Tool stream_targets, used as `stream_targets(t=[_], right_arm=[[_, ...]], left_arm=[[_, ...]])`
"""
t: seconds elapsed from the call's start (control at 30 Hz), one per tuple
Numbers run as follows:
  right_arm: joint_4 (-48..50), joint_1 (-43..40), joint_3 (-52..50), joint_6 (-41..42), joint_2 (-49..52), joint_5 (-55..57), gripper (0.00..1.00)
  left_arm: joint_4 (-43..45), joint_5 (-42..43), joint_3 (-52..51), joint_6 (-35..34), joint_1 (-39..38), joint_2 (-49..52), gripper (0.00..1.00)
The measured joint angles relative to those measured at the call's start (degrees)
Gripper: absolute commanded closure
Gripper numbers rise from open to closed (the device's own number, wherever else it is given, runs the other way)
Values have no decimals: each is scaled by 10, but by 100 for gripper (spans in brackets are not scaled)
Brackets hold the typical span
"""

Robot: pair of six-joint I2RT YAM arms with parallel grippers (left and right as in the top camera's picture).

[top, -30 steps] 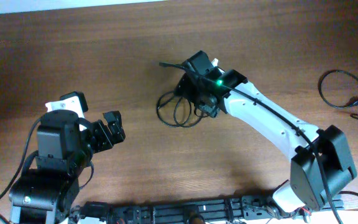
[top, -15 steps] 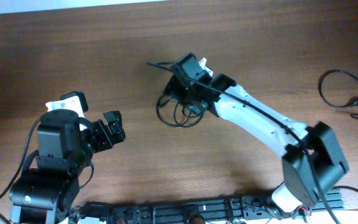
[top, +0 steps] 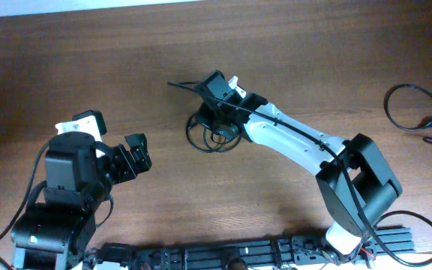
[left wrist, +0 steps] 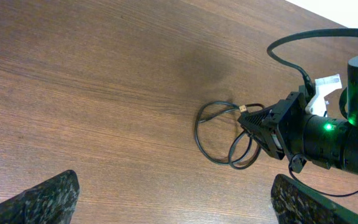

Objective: Untangle cables

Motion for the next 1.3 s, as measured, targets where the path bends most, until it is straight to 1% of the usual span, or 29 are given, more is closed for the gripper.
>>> stream_targets(t=[0.07,0.1,0.17,0.2,0.37,0.53,0.6,0.7,0.87,0.97,1.0,1.13,1.2,1.3], right_arm=[[9,0,0,0,0,0,87],[17,0,0,0,0,0,87],[34,-1,0,-2,0,0,92],[35,-3,0,-3,0,-2,96],[36,-23,14,-27,-2,-20,96],[40,-52,17,-50,-51,-25,96],[51,-64,18,-54,-76,-26,96],[77,-80,21,-82,-117,-30,96],[101,-84,21,-110,-175,-37,96],[138,-84,23,-159,-212,-37,96],[150,-84,23,-189,-224,-36,96],[152,-97,24,-260,-250,-23,96],[151,-125,24,-302,-258,-11,96],[147,-169,24,-341,-264,-3,96]], left_arm=[[0,0,0,0,0,0,1],[0,0,0,0,0,0,1],[0,0,0,0,0,0,1],[0,0,0,0,0,0,1],[-4,0,0,0,0,0,1],[-4,0,0,0,0,0,1],[-4,0,0,0,0,0,1],[-4,0,0,0,0,0,1],[-4,0,0,0,0,3,1],[-5,0,0,0,0,11,1],[-7,0,0,0,0,13,1],[-13,0,0,0,0,16,1],[-15,0,0,0,0,16,1],[-15,0,0,0,0,15,1]])
